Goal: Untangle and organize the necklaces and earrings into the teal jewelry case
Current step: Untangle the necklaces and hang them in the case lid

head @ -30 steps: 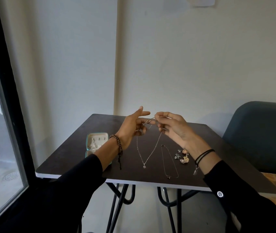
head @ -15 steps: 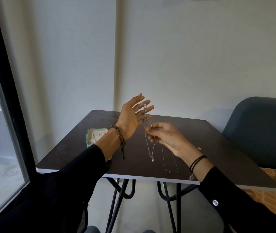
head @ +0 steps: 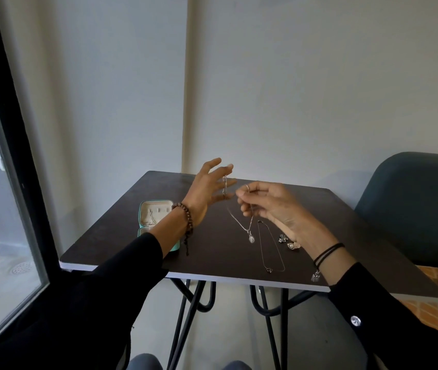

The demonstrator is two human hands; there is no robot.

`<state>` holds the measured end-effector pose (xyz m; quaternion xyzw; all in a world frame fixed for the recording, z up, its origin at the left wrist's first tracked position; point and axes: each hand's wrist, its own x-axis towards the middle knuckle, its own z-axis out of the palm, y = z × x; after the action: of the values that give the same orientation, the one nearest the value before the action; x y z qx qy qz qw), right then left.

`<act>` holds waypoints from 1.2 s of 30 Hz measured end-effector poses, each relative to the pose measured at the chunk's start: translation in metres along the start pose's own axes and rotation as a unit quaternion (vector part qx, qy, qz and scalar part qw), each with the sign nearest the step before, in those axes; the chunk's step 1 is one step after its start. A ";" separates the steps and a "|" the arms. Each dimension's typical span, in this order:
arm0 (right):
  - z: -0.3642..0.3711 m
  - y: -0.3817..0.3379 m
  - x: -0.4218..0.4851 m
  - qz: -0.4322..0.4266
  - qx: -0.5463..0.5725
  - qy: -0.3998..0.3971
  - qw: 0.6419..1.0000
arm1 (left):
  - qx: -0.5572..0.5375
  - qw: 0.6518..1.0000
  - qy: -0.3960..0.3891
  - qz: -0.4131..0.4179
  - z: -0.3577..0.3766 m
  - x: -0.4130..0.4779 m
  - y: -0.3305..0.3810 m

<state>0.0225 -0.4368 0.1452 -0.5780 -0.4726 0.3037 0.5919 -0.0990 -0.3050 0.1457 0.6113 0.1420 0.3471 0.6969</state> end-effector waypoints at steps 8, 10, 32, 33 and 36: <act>-0.007 -0.006 0.003 -0.022 0.002 0.088 0.996 | 0.167 0.983 -0.078 0.008 0.009 -0.013 0.000; -0.007 -0.001 0.004 -0.006 0.001 0.122 0.993 | 0.171 0.982 -0.084 0.006 0.013 -0.015 0.000; 0.008 0.014 -0.002 0.013 0.278 0.131 0.952 | 0.074 0.997 -0.029 -0.020 0.013 -0.011 -0.014; 0.010 0.014 -0.002 0.006 0.271 0.132 0.954 | 0.081 0.996 -0.019 -0.018 0.013 -0.011 -0.015; 0.014 0.017 -0.004 0.003 0.212 0.111 0.971 | 0.080 0.997 0.017 -0.009 0.012 -0.007 -0.014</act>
<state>0.0109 -0.4323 0.1265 -0.4705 -0.3273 0.3330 0.7488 -0.0923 -0.3183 0.1336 0.6576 0.1871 0.3386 0.6465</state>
